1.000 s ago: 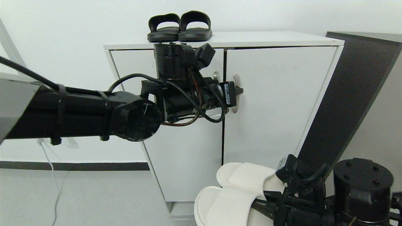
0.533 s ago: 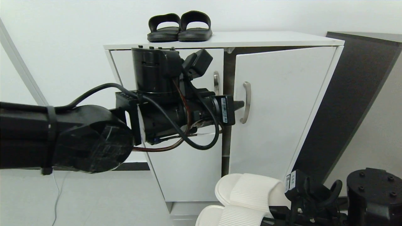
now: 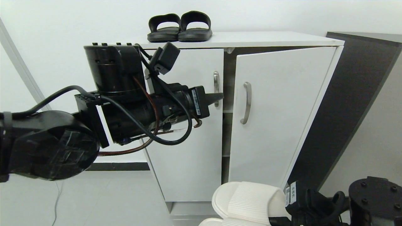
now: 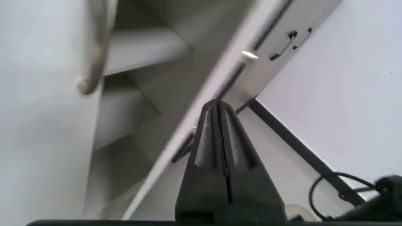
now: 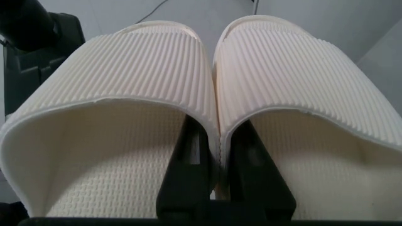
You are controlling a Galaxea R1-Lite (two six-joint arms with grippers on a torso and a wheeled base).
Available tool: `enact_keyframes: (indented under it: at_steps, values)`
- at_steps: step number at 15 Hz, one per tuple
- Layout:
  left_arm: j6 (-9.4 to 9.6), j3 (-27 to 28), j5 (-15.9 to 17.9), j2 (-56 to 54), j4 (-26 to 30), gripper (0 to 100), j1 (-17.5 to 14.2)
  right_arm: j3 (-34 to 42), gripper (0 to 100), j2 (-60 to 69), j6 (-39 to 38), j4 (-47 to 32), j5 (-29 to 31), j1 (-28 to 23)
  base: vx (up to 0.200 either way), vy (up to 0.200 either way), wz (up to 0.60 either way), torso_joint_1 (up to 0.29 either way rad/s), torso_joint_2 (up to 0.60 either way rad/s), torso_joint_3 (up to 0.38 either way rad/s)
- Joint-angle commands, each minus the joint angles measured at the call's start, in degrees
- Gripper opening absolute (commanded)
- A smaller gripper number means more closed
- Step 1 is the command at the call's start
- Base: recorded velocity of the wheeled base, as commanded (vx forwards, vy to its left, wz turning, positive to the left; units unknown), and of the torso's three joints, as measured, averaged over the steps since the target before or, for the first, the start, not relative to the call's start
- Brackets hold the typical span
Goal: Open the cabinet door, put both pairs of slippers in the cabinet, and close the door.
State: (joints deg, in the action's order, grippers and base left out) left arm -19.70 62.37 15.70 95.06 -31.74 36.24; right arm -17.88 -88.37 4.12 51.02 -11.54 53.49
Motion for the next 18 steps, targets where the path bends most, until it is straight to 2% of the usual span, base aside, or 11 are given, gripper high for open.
enact_keyframes:
  at_steps: [1, 5, 14, 16, 18]
  values:
    - [-0.08, 1.88, 1.61, 3.73, -1.13, 0, -2.05, 0.13, 0, -0.14, 0.01, 0.05, 0.03, 0.21, 0.0, 0.0, 0.0, 0.0, 0.0, 0.0]
    - [-2.01, 7.07, 3.02, 8.47, -2.8, 0, -2.58, 0.57, 0, -0.49, 0.01, -0.13, -0.06, 1.79, 0.0, 0.0, 0.0, 0.0, 0.0, 0.0]
    - [-2.45, 14.54, 3.81, 13.75, -2.62, 0, -2.32, 1.01, 0, -0.93, -0.08, 0.05, -0.06, 2.67, 0.0, 0.0, 0.0, 0.0, 0.0, 0.0]
    - [-2.89, 14.98, 3.72, 14.1, -2.8, 0, -2.14, 1.01, 0, -1.28, -0.08, -0.04, -0.06, 2.76, -0.2, 0.0, 0.0, 0.005, 0.0, 0.002]
    - [-3.77, 14.27, 3.2, 13.39, -2.8, 0, -0.38, 1.01, 0, -1.37, 0.01, 0.05, -0.06, 3.11, -0.2, 0.0, 0.0, 0.0, 0.0, 0.002]
